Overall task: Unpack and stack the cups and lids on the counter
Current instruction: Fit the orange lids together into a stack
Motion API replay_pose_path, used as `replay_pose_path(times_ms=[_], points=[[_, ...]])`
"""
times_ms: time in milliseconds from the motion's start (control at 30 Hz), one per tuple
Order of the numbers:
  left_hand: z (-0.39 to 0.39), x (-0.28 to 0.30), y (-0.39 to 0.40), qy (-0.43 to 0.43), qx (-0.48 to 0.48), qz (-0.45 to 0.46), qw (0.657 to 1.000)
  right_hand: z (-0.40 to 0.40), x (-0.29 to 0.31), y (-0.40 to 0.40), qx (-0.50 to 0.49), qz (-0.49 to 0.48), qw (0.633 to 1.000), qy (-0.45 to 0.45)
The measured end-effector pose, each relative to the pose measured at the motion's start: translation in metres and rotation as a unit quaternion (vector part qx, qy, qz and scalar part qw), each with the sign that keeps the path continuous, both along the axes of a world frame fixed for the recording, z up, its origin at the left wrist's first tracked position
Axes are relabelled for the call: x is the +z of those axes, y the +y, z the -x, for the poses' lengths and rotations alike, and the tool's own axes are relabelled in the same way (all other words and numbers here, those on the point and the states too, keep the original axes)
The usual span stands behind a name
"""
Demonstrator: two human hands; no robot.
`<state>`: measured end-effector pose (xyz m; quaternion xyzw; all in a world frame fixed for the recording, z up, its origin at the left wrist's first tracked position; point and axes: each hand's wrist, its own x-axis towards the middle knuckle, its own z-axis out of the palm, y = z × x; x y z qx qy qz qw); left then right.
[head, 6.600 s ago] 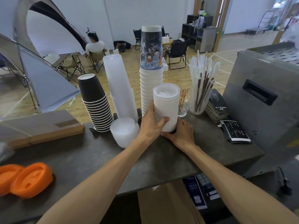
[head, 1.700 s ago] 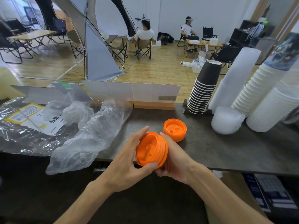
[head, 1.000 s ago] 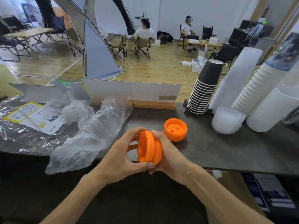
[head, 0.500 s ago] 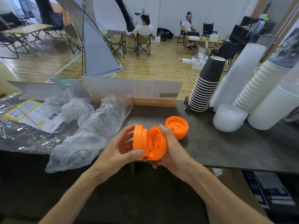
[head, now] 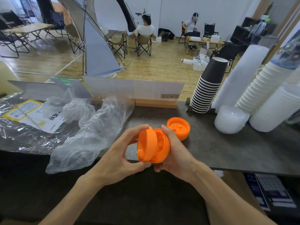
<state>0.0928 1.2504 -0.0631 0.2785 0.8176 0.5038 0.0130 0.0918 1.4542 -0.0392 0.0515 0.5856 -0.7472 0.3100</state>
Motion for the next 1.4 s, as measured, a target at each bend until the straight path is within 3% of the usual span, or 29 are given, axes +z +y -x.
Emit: replay_pose_path(times_ms=[133,300,433,833,1400], points=[[-0.004,-0.002,0.002,0.058,-0.024,0.065,0.996,0.0,0.001,0.001,0.0,-0.005,1.0,-0.008],[-0.013,-0.004,0.016,0.02,0.011,-0.012,1.0,-0.001,0.001,-0.003,0.009,-0.029,1.0,-0.004],[-0.011,-0.01,0.017,0.056,0.038,-0.015,0.998,-0.003,0.002,-0.004,0.013,-0.041,0.999,-0.014],[-0.013,-0.004,0.013,0.128,-0.036,0.03,0.991,-0.004,0.006,0.006,0.133,-0.004,0.988,-0.083],[-0.017,0.0,0.001,0.147,-0.053,0.137,0.978,-0.006,-0.001,0.003,0.124,-0.048,0.989,-0.068]])
